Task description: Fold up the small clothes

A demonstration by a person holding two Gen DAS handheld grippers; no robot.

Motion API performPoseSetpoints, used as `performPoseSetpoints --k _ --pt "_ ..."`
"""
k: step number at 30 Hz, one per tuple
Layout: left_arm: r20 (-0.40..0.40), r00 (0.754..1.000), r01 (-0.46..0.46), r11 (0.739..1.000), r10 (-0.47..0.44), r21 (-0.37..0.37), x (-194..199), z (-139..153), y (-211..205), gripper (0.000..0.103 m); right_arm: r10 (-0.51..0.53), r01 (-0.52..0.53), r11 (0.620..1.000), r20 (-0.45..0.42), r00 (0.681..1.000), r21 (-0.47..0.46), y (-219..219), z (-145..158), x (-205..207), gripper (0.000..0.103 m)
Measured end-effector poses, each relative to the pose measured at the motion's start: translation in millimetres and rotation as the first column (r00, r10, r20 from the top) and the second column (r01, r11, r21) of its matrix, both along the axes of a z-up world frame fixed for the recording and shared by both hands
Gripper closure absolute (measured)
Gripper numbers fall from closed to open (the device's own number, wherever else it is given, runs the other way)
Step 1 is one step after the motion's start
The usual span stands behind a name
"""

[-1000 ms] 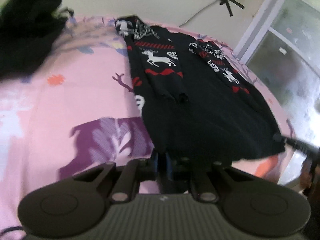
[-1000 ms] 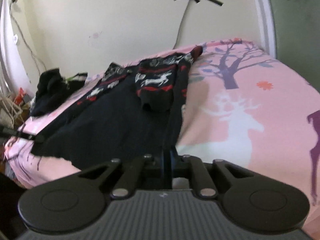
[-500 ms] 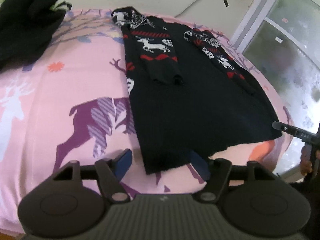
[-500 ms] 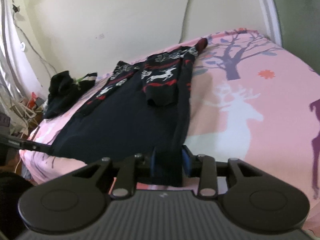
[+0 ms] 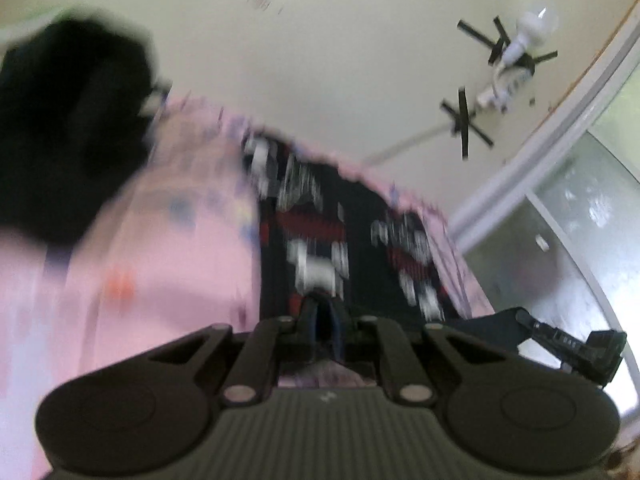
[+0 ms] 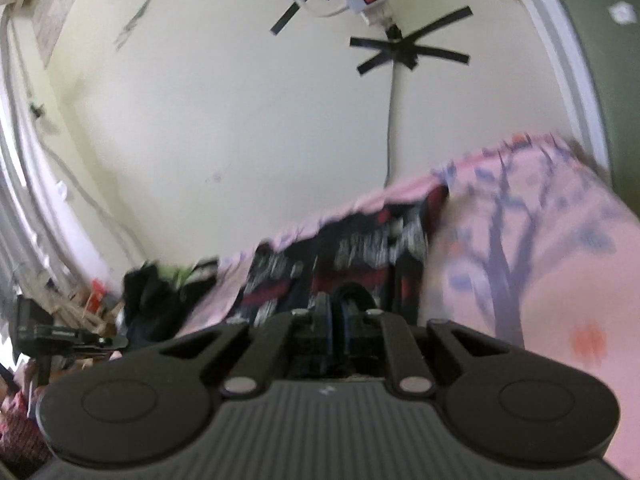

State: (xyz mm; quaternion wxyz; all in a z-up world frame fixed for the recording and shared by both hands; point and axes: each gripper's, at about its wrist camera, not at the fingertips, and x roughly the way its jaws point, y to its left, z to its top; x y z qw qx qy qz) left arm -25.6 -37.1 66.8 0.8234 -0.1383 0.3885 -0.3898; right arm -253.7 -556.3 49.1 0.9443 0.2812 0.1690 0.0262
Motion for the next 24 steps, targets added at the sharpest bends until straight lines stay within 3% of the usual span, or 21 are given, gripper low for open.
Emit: performPoseSetpoints --k 3,5,6,7,10,14,16,17,18,19,20,21,22,24 --pt "-0.002 0.996 -0.091 0.996 0.091 -0.005 60.3 5.4 -35.7 0.091 -0.061 0.062 0.998 -0.022 0.998 0.007 -20.2 6.6 76.2 0.095" --pt "-0.001 0.975 -0.221 0.972 0.221 0.077 91.9 -6.3 -55.0 0.063 -0.126 0.120 0.990 -0.073 0.989 -0.073 -23.9 0.8 114.7 0.088" --pt "-0.012 0.964 -0.261 0.956 0.265 0.132 101.0 -13.6 -60.9 0.054 -0.147 0.135 0.984 -0.110 0.983 -0.114 -23.1 -4.1 125.7 0.054" --pt "-0.029 0.964 -0.260 0.955 0.266 0.143 103.7 -21.4 -61.3 0.051 -0.149 0.133 0.983 -0.123 0.981 -0.130 -22.1 -8.1 127.1 0.039" --pt "-0.065 0.975 -0.204 0.972 0.213 0.113 98.8 -40.3 -52.7 0.040 -0.112 0.092 0.978 -0.103 0.988 -0.188 -12.3 -19.1 106.0 0.038" --pt "-0.085 0.990 -0.107 0.991 0.114 0.081 87.4 -47.9 -56.3 0.033 -0.110 0.076 0.964 -0.125 0.986 -0.254 2.6 -34.4 82.0 0.038" --pt "-0.064 0.997 -0.026 0.997 0.031 0.078 79.6 -46.9 -64.9 0.031 -0.096 0.060 0.964 -0.130 0.987 -0.258 9.7 -40.5 76.5 0.039" --pt "-0.063 0.998 0.019 0.996 -0.013 0.092 77.1 -47.4 -74.7 0.031 -0.089 0.050 0.964 -0.137 0.987 -0.261 13.8 -43.8 74.7 0.049" --pt "-0.074 0.996 0.050 0.992 -0.042 0.116 75.7 -49.3 -79.2 0.031 -0.078 0.034 0.963 -0.155 0.985 -0.268 18.0 -47.7 74.0 0.093" --pt "-0.088 0.994 0.071 0.986 -0.058 0.154 73.2 -52.2 -86.5 0.039 -0.073 0.019 0.960 -0.185 0.980 -0.279 22.6 -50.3 74.0 0.103" --pt "-0.090 0.994 0.076 0.979 -0.060 0.189 69.9 -55.5 -91.7 0.046 -0.065 -0.002 0.957 -0.220 0.973 -0.290 26.1 -54.3 73.2 0.103" --pt "-0.083 0.995 0.080 0.973 -0.064 0.217 67.3 -58.0 -94.0 0.059 -0.075 0.003 0.949 -0.218 0.973 -0.315 29.8 -57.0 67.7 0.103" --pt "-0.067 0.996 0.075 0.969 -0.061 0.235 63.8 -59.7 -92.6 0.064 -0.081 0.002 0.942 -0.223 0.971 -0.335 33.3 -57.7 62.7 0.103" --pt "-0.040 0.999 0.041 0.968 -0.032 0.246 58.3 -61.9 -84.3 0.065 -0.107 0.009 0.926 -0.240 0.965 -0.377 38.9 -57.6 53.7 0.103"
